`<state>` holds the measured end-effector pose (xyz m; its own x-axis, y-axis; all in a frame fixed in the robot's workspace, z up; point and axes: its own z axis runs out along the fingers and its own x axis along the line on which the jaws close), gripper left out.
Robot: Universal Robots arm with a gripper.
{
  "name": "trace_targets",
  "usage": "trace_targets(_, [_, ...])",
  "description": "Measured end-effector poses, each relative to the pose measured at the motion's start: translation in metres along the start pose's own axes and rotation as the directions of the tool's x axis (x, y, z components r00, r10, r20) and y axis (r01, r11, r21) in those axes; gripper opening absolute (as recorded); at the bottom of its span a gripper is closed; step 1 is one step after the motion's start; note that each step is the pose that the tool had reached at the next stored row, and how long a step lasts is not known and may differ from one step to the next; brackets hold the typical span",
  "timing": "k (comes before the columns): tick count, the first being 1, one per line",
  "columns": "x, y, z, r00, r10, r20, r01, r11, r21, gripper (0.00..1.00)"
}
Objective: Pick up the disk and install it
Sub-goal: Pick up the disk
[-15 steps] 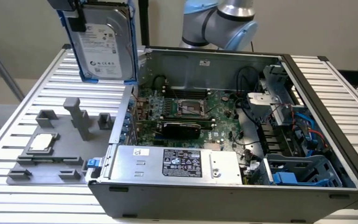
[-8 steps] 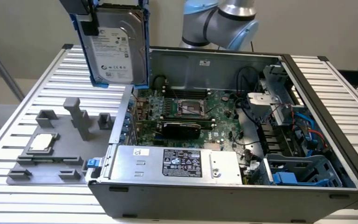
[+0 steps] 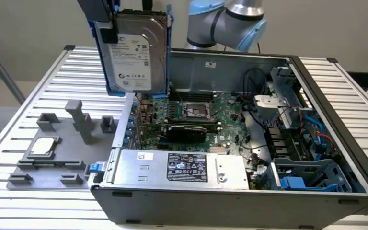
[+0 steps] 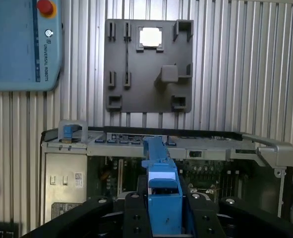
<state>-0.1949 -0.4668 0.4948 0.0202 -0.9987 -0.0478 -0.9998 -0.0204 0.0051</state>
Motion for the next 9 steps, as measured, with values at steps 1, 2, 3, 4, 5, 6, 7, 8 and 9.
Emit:
trace_targets(1, [0.002, -0.0038, -0.0002, 1.0, 0.0, -0.0001, 0.0, 1.0, 0.0, 0.0])
trace_targets(2, [0.005, -0.0074, -0.0002, 1.0, 0.0, 0.0, 0.0, 1.0, 0.0001, 0.0])
trace_targets(3, [0.007, -0.0109, -0.0004, 1.0, 0.0, 0.0, 0.0, 1.0, 0.0, 0.0])
trace_targets(4, [0.009, -0.0145, -0.0005, 1.0, 0.0, 0.0, 0.0, 1.0, 0.0, 0.0])
trace_targets(5, [0.01, -0.0183, -0.0006, 1.0, 0.0, 0.0, 0.0, 1.0, 0.0, 0.0])
trace_targets(6, [0.012, -0.0224, -0.0007, 1.0, 0.0, 0.0, 0.0, 1.0, 0.0001, 0.0])
trace_targets(7, [0.013, -0.0261, -0.0007, 1.0, 0.0, 0.0, 0.0, 1.0, 0.0001, 0.0])
trace_targets(8, [0.014, -0.03, -0.0008, 1.0, 0.0, 0.0, 0.0, 1.0, 0.0002, 0.0])
trace_targets(9, [0.015, -0.0339, -0.0009, 1.0, 0.0, 0.0, 0.0, 1.0, 0.0001, 0.0])
